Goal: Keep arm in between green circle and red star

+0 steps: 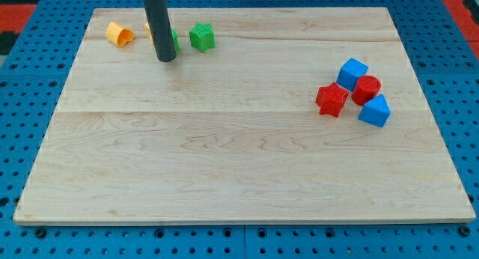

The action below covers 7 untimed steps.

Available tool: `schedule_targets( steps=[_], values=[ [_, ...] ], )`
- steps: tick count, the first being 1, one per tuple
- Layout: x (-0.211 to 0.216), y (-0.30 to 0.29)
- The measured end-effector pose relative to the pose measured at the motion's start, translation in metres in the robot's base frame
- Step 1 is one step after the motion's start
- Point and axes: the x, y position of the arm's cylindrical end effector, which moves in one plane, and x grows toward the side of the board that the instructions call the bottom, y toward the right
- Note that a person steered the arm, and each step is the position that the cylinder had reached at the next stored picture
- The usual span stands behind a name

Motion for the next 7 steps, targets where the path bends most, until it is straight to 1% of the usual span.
schedule_targets(
  steps=[1, 5, 7],
  values=[
    [0.0089, -0.0062],
    [0.0091, -0.0131],
    [0.0134, -0.0064]
  ],
)
